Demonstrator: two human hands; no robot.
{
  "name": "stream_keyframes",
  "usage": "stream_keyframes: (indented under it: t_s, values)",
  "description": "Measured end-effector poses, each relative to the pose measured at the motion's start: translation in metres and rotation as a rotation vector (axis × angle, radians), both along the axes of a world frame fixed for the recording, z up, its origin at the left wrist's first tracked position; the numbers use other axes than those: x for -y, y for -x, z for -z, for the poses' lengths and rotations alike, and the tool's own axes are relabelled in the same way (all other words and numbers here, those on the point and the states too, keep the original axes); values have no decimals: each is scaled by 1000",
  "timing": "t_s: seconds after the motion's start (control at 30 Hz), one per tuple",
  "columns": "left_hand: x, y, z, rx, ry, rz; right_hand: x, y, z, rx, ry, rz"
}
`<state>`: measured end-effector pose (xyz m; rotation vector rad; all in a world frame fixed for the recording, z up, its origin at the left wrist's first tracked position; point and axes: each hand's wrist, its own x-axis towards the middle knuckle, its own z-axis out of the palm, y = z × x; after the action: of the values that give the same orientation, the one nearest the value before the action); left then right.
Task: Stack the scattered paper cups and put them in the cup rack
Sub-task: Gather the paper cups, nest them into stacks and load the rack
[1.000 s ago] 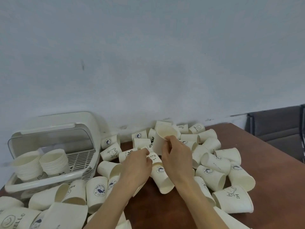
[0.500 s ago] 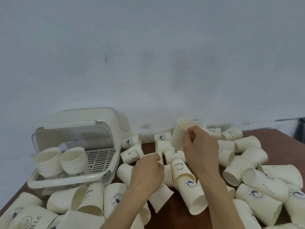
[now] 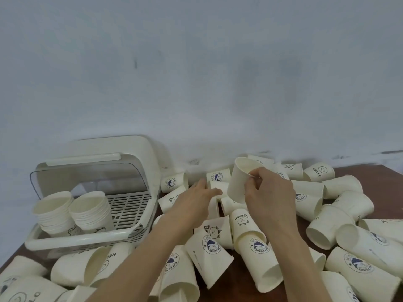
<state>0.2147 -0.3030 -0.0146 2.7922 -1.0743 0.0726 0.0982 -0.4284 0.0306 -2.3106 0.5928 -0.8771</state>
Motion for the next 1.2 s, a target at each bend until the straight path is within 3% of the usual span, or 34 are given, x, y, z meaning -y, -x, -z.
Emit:
stream_keyframes:
  t_s: [0.2, 0.53, 1.2]
  values:
    - [14, -12, 6, 200, -301, 157, -1, 0, -1, -21, 2, -12]
    - [2, -8, -10, 247, -300, 123, -6, -3, 2, -36, -16, -36]
    - [-80, 55, -53, 358, 204, -157, -33, 1, -6, -54, 56, -104]
